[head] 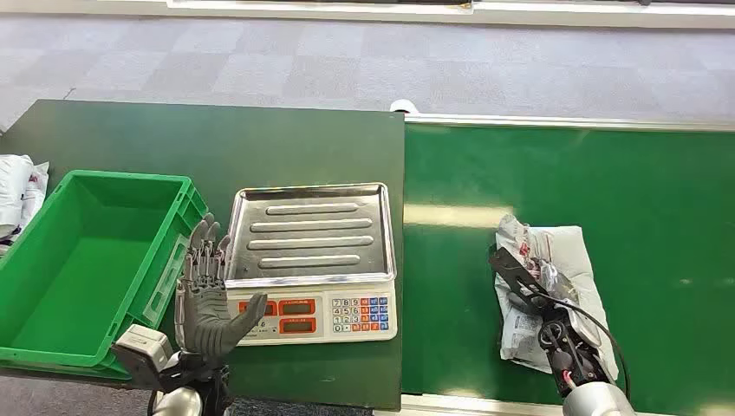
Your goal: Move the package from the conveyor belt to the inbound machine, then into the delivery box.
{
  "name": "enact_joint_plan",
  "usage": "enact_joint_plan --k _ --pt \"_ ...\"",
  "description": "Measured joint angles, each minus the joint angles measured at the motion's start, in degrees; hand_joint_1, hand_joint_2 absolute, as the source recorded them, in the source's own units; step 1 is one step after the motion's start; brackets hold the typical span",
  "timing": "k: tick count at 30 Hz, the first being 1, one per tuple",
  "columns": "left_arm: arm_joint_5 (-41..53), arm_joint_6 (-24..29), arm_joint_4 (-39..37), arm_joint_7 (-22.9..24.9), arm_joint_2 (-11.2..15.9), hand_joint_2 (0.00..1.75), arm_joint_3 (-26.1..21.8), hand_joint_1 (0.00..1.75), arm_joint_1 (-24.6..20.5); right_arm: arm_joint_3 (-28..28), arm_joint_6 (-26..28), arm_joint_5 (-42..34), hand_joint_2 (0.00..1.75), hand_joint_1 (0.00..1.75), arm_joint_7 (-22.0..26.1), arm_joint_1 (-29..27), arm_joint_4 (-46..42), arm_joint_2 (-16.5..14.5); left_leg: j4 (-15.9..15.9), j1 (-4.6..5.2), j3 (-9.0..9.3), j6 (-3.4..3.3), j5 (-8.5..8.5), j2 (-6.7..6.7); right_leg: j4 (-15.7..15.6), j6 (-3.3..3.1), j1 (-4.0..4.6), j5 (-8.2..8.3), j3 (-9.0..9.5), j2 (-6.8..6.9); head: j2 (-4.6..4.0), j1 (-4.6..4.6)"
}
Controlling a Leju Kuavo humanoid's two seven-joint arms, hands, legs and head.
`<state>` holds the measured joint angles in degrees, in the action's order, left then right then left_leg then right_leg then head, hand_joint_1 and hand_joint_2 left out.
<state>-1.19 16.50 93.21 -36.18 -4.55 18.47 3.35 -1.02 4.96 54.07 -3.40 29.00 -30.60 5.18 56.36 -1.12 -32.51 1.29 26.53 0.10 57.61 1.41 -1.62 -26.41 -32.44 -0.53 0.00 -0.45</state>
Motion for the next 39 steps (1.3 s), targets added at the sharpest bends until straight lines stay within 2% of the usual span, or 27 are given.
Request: enact_joint_plan --k 3,7,12,18,21,26,31,34,39 --pt "0.3 0.23 0.96 0.01 -0.05 1.75 -0.34 0.0 0.89 -0.69 2.94 -1.57 1.75 1.75 1.98 -1.36 -3.15 -0.79 0.0 0.0 -0.13 0.0 -0.02 0.0 0.01 0.0 0.0 0.01 -0.13 0.0 0.0 -0.01" --pt "0.45 0.31 2.23 0.01 -0.23 1.75 -0.89 0.0 1.74 -1.9 7.06 -4.72 1.75 1.75 5.89 -3.93 -12.14 -2.78 0.0 -0.01 -0.37 0.03 -0.05 -0.01 0.03 -0.01 0.01 0.02 -0.42 0.01 0.0 -0.03" --pt "0.49 0.29 2.37 0.01 -0.56 1.75 -1.19 0.0 1.79 -2.3 7.69 -5.62 1.75 1.75 6.9 -5.41 -20.22 -4.25 0.0 -0.01 -0.54 0.03 -0.05 -0.02 0.03 0.0 0.02 0.0 -0.58 0.01 0.0 -0.02" --pt "0.49 0.23 2.37 0.0 -0.66 1.75 -1.38 0.0 1.79 -2.71 8.14 -6.08 1.75 1.75 7.49 -6.43 -23.43 -4.98 0.0 0.0 -0.72 0.03 -0.05 -0.06 0.03 0.0 0.0 0.0 -0.71 0.04 0.0 -0.02" --pt "0.49 -0.19 2.36 -0.13 -0.68 1.75 -1.41 0.0 1.64 -2.9 11.41 -7.63 1.75 1.75 10.64 -7.26 -25.66 -5.39 0.0 0.0 -0.76 0.03 -0.05 -0.06 0.03 0.0 0.0 0.0 -0.77 0.04 0.0 -0.03" --pt "0.33 -0.57 2.27 -0.38 -0.9 1.75 -1.43 0.0 1.13 -3.0 14.0 -10.14 1.75 1.75 12.93 -7.99 -30.38 -5.88 0.0 -0.01 -0.78 0.03 -0.05 -0.04 0.03 0.0 0.01 0.0 -0.81 0.04 0.0 -0.02" --pt "-1.82 -2.56 0.7 -0.64 -1.3 1.75 -1.27 0.0 -1.16 -2.27 18.27 -15.94 1.75 1.75 19.57 -7.77 -34.61 -7.42 0.0 -0.01 -0.85 0.03 -0.05 -0.01 0.04 -0.01 0.01 0.01 -0.82 0.03 0.0 -0.02" --pt "-2.61 -3.29 -1.0 -0.85 -1.72 1.75 -0.8 0.0 -3.45 0.64 15.55 -16.28 1.75 1.75 19.59 -5.25 -35.54 -9.17 0.0 -0.01 -0.81 0.03 -0.07 0.14 0.05 -0.04 0.01 0.06 -0.83 -0.07 0.0 -0.02" --pt "-3.64 -2.64 -3.41 -1.29 -2.23 1.75 -0.53 0.0 -7.94 9.12 5.61 -16.79 1.75 1.75 18.46 1.27 -34.16 -13.48 0.0 -0.07 -0.79 0.04 -0.18 0.17 0.09 -0.08 0.1 0.09 -0.87 -0.11 0.0 -0.02"
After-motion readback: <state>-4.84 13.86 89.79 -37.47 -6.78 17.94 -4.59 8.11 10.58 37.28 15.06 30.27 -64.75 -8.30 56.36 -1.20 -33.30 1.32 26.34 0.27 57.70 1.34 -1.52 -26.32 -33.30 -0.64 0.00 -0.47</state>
